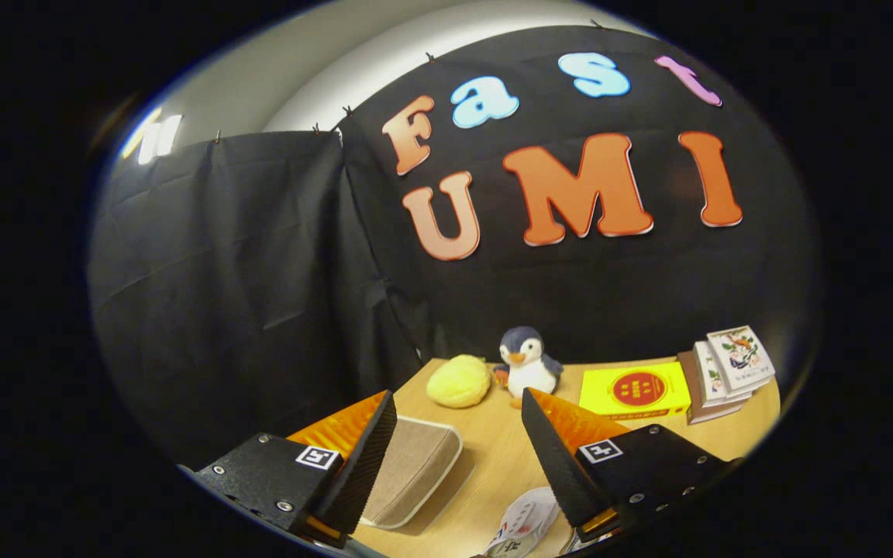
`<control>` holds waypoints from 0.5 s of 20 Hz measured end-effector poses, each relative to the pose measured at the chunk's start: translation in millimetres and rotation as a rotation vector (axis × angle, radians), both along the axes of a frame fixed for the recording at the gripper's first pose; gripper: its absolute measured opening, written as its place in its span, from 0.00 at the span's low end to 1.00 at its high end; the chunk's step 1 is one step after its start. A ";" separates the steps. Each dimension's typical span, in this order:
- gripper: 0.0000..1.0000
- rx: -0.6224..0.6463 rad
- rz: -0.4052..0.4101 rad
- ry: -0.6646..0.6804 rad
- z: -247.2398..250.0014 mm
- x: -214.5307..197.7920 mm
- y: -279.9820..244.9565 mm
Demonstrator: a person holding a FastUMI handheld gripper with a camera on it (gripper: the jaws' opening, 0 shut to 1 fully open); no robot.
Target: Open the storage box then place both shoes into the box .Put the left shoe in first, then the right shoe, with the right side of both shoes facing outward in a uniform manner.
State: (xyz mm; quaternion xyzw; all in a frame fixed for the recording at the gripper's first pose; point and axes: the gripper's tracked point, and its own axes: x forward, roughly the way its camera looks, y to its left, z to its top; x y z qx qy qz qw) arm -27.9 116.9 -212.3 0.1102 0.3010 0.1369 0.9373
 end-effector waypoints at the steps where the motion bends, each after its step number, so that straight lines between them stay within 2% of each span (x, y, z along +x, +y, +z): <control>1: 0.97 0.016 0.020 0.049 -13.0 -5.5 6.6; 10: 0.96 0.155 0.136 0.366 -114.4 -43.6 59.3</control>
